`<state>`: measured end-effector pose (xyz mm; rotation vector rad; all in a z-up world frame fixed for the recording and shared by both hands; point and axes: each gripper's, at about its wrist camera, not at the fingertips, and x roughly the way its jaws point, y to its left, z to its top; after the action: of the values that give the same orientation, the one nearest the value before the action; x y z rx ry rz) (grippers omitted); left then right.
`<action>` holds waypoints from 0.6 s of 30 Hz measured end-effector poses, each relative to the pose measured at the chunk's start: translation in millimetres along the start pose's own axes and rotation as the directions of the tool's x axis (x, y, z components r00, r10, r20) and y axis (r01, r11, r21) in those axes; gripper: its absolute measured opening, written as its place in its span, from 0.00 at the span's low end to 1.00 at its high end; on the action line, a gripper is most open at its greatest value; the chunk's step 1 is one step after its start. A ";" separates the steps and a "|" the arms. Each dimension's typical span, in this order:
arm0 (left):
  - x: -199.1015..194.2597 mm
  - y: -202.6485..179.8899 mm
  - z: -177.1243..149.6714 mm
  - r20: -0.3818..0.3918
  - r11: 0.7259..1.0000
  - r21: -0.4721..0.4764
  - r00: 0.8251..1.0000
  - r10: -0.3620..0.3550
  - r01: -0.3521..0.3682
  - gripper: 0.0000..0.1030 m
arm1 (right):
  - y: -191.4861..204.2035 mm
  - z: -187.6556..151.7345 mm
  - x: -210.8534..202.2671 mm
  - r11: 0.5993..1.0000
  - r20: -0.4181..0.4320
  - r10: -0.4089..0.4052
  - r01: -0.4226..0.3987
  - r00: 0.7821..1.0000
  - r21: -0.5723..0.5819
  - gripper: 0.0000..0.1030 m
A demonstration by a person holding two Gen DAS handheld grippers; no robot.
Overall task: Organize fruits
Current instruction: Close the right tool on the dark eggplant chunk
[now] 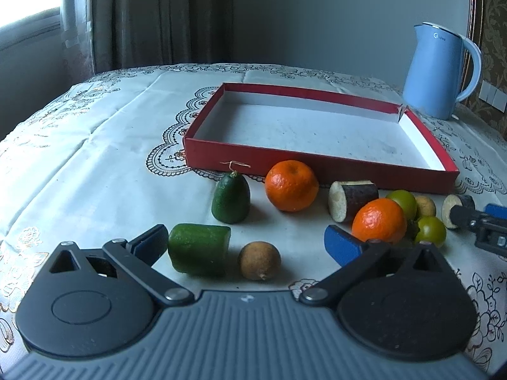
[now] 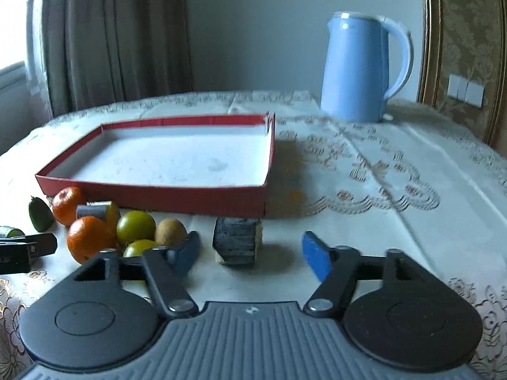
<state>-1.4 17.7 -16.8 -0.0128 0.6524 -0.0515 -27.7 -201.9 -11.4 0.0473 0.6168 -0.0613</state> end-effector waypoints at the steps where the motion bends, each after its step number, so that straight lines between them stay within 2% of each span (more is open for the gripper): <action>1: 0.5 0.2 -0.4 -0.002 1.000 0.000 1.000 -0.002 0.002 1.00 | -0.4 -0.3 3.6 1.000 -0.014 0.008 -0.008 1.000 0.008 0.59; 5: 4.0 1.7 -1.8 -0.009 1.000 -0.005 1.000 -0.005 0.005 1.00 | 0.2 -3.3 10.6 0.999 -0.036 0.023 -0.022 0.999 0.023 0.44; 10: 9.9 3.9 -2.5 -0.029 1.000 -0.015 1.000 -0.012 0.011 1.00 | 3.6 -3.9 12.1 1.000 -0.031 0.027 -0.027 0.999 0.010 0.32; 18: 10.4 1.7 1.9 -0.019 1.000 0.002 1.000 -0.016 0.016 1.00 | 9.0 -2.7 13.6 1.000 -0.025 0.018 -0.018 1.000 -0.016 0.28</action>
<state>8.0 18.9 -21.6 -0.0150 0.6708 -0.0680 -17.6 -193.3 -21.2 0.0383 0.6418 -0.0386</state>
